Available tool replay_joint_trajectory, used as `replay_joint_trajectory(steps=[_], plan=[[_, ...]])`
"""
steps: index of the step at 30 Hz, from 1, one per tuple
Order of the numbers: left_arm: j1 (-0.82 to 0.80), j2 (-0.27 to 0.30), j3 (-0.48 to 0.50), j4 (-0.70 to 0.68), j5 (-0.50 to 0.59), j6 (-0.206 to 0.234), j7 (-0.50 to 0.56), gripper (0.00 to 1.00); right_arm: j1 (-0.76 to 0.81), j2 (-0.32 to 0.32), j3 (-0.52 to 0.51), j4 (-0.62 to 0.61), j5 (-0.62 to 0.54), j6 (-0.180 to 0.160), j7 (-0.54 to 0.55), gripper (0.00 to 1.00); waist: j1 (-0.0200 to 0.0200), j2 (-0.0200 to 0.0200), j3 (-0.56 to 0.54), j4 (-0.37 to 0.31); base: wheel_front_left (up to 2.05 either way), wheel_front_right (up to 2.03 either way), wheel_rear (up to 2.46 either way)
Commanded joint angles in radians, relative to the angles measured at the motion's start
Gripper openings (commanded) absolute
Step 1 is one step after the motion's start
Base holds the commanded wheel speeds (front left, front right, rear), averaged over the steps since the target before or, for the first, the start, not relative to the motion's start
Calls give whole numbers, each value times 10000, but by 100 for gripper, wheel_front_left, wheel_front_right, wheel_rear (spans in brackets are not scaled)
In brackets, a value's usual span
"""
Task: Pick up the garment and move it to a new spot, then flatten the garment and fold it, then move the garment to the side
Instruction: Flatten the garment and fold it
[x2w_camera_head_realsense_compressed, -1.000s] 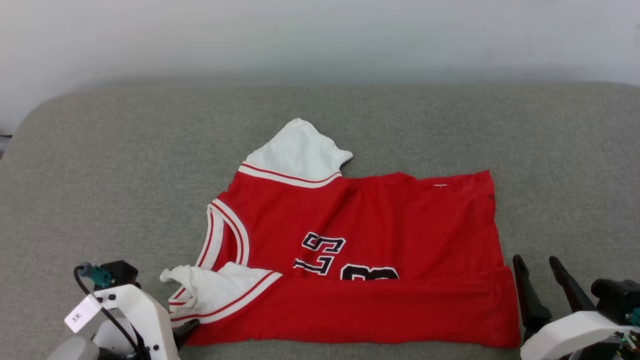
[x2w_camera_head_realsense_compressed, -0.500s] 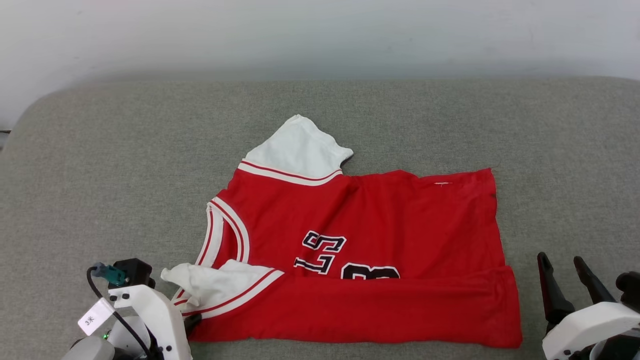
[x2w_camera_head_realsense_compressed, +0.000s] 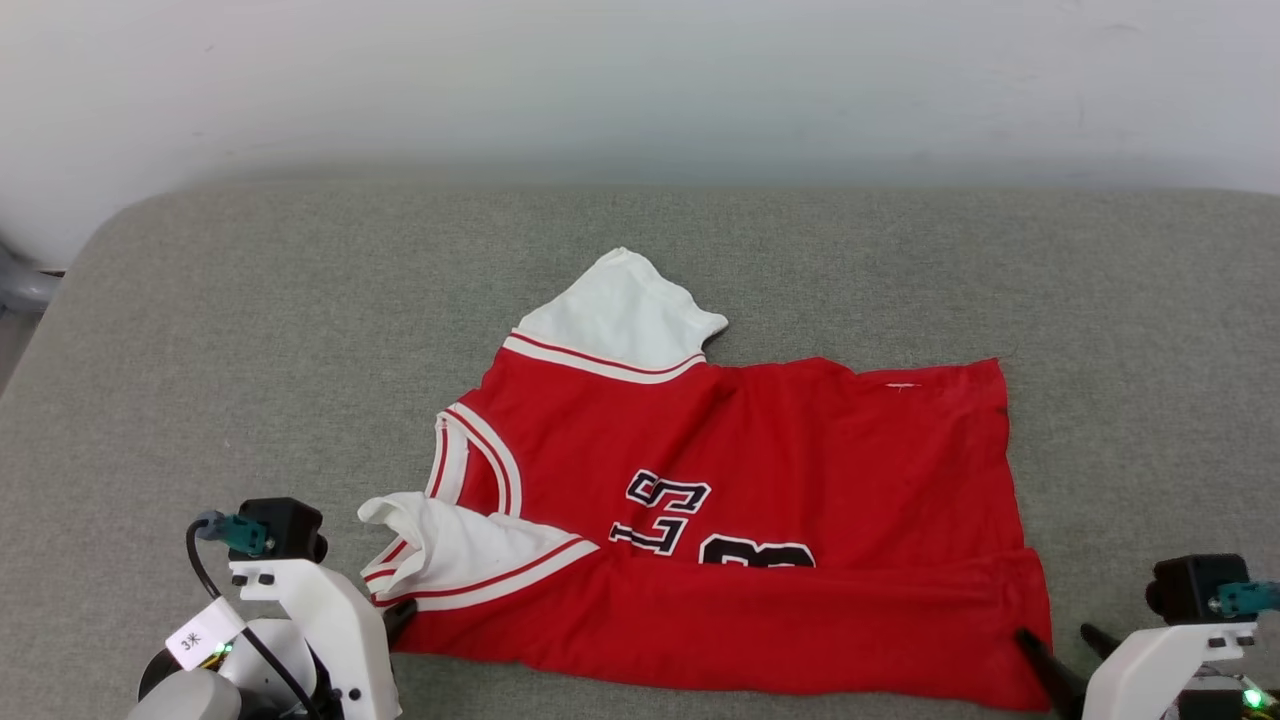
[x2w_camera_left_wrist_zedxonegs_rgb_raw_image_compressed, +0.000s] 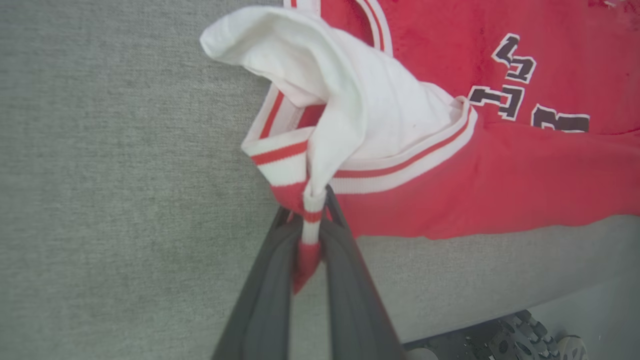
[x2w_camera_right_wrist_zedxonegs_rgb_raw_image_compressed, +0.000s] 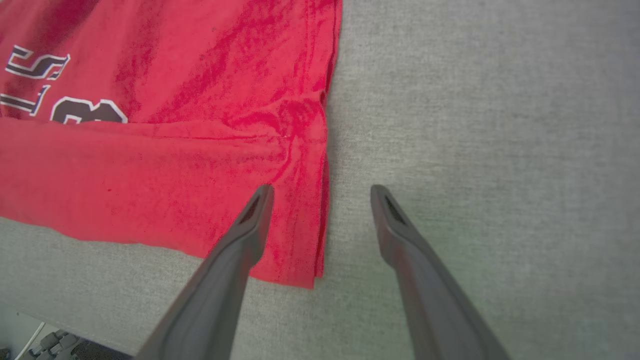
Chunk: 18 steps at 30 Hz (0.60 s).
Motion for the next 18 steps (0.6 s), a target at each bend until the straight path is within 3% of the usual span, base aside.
replay_joint_trajectory(steps=[1,12,13,14,15,16,18], plan=[[113,-21,11,-166,48,86,-34,0,77,-44,196,-59,111,-9,278,100,-1,-1,74,48,0,0,0],[-46,-151,-24,-544,89,175,-122,0,-425,-102,1249,1671,475,-11,939,100,-1,-1,815,236,0,0,0],[-33,-163,-27,-519,76,155,-145,0,-416,-78,1340,1790,570,-11,993,93,-1,-1,822,236,0,0,0],[-33,-163,-27,-519,76,155,-145,0,-416,-78,1340,1790,570,-11,993,93,-1,-1,822,236,0,0,0],[-22,-175,-29,-497,55,139,-153,0,-420,-35,1418,1869,674,-11,1044,31,-1,-1,821,233,0,0,0],[-10,-178,-29,-481,40,110,-165,0,-449,-43,1485,1904,713,-6,1048,0,-1,-1,815,228,0,0,0],[8,-204,-8,-463,51,80,-274,0,-517,-79,1578,1885,798,-5,977,0,-1,-1,744,209,0,0,0]])
